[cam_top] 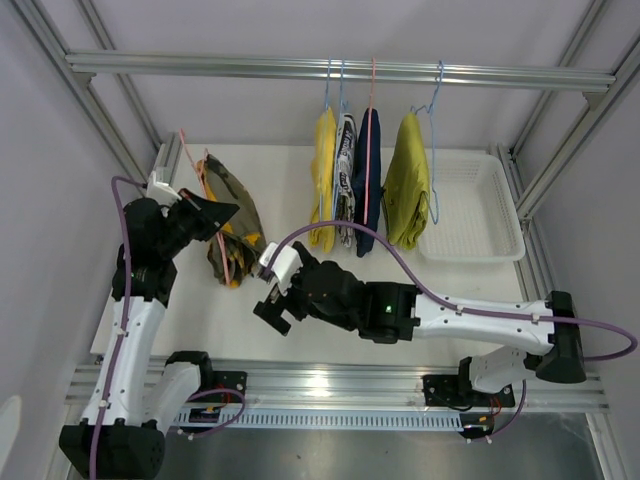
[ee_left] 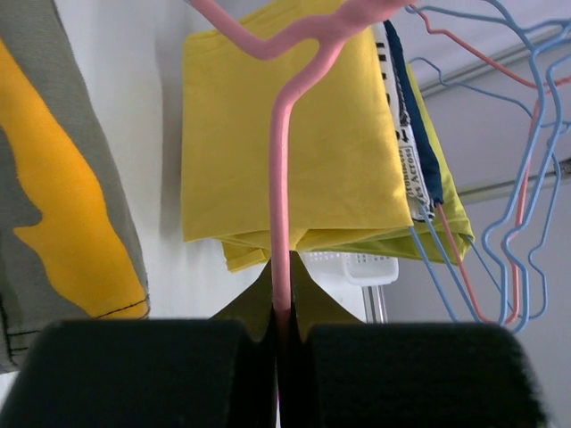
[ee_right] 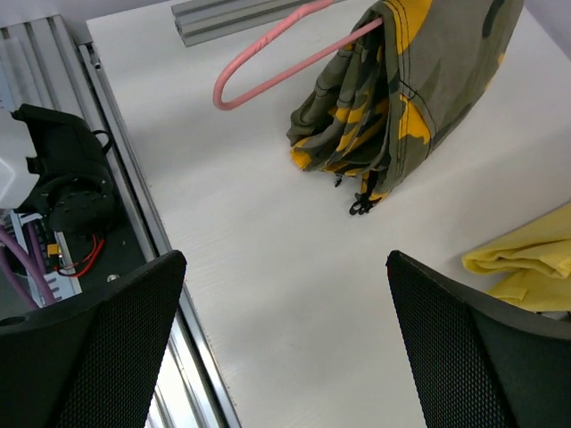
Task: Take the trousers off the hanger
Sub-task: Pick up the hanger from the clothesline, then remove the trousers from the hanger.
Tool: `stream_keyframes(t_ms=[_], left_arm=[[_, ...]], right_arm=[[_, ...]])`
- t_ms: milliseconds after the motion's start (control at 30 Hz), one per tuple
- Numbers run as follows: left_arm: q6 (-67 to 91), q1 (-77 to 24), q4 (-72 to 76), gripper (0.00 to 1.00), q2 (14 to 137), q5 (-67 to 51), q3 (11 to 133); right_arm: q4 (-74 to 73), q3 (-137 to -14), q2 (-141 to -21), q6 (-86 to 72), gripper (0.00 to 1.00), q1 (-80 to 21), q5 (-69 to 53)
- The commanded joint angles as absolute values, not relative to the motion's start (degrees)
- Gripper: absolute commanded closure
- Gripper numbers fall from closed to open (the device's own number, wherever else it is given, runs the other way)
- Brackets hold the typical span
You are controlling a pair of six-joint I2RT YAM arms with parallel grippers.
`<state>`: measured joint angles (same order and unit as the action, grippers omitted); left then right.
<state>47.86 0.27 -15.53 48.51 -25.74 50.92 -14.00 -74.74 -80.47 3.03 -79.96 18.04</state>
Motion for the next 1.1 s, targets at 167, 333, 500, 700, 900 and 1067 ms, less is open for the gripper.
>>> stream_keyframes(t_ms=[167, 333, 500, 700, 900, 1067], left_arm=[[44.82, 4.83, -9.58, 0.99, 48.78, -29.88, 50.89], [44.04, 5.45, -9.75, 0.99, 48.25, -30.24, 51.42], [42.89, 5.54, -10.46, 0.99, 47.81, -29.18, 51.77], [42.10, 5.80, -11.16, 0.99, 48.78, -28.74, 52.21], [41.49, 6.06, -11.25, 0.99, 48.69, -28.92, 52.38], [41.40, 6.15, -11.25, 0.99, 48.43, -29.09, 52.47]], right_arm=[[5.59, -68.83, -84.02, 5.71, 0.01, -74.72, 14.50], [14.31, -66.01, -86.57, 6.06, 0.01, -70.67, 11.96], [19.85, -68.46, -92.53, 7.65, 0.00, -67.95, 11.69], [24.17, -69.96, -97.20, 6.86, 0.01, -64.69, 4.76], [24.35, -73.73, -101.07, 8.00, 0.00, -62.67, 2.55], [26.19, -74.09, -103.09, 7.65, 0.01, -61.27, 2.03]])
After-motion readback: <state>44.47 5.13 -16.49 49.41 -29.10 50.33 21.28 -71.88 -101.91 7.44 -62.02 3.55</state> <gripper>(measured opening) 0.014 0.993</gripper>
